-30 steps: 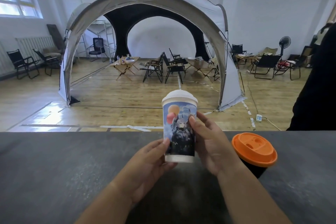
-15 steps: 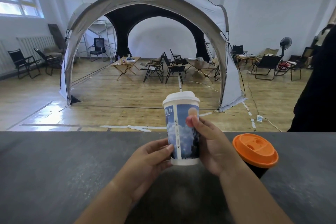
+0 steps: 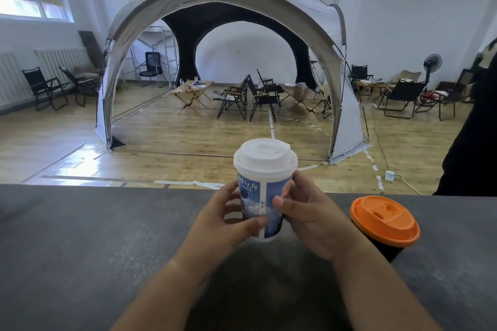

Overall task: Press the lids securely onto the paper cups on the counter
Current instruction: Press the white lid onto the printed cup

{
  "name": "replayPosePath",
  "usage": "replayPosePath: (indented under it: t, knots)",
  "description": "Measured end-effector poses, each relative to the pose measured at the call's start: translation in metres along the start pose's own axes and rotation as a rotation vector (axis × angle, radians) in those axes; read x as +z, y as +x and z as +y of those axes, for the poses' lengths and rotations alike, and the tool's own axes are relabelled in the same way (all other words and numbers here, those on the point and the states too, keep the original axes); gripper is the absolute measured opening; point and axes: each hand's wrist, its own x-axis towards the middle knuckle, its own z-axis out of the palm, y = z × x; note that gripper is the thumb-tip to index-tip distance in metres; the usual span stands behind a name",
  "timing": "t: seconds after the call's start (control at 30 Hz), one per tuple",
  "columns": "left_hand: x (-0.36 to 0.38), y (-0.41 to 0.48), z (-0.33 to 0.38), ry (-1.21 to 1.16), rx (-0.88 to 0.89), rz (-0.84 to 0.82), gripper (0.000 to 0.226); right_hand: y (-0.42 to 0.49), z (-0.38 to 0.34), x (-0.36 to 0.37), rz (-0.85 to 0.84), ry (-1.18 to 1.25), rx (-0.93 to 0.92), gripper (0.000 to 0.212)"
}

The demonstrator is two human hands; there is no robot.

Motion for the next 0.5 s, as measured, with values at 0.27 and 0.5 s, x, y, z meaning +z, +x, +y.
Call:
replayPosePath:
  t: [0.27,0.5]
  knots:
    - [-0.009,0.01,-0.021,0.166,-0.018,-0.037,0.074,0.005,0.019,-0.003,-0.108,0.052,0.042,0.102]
    - [-0.011,0.011,-0.027,0.163,-0.062,-0.091,0.081,0.0,0.024,-0.004,-0.053,0.049,0.072,0.081]
